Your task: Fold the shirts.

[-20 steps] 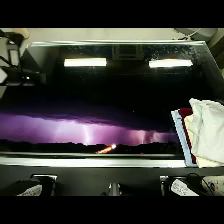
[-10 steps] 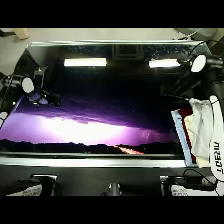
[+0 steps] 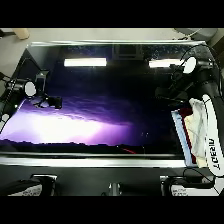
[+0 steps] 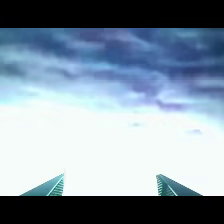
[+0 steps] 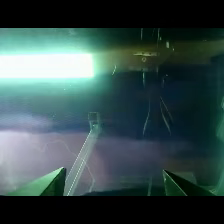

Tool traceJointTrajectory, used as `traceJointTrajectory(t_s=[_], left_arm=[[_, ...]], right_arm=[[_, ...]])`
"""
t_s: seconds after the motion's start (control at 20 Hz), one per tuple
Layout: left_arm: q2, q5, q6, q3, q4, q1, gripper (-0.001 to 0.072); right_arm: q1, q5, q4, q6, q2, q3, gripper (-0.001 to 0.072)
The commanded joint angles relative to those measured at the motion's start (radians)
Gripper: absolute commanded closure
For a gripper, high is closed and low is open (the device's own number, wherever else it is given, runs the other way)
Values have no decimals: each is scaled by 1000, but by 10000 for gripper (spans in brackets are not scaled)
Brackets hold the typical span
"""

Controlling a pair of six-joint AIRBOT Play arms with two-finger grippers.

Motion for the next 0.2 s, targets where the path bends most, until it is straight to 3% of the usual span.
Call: traceJointTrajectory(t_s=[0.0, 0.15], left_arm=[[0, 2, 0, -1, -1, 0, 32], [0, 2, -1, -1, -1, 0, 32]], right_arm=[[1, 3, 0, -1, -1, 1, 76], [1, 3, 0, -1, -1, 1, 76]])
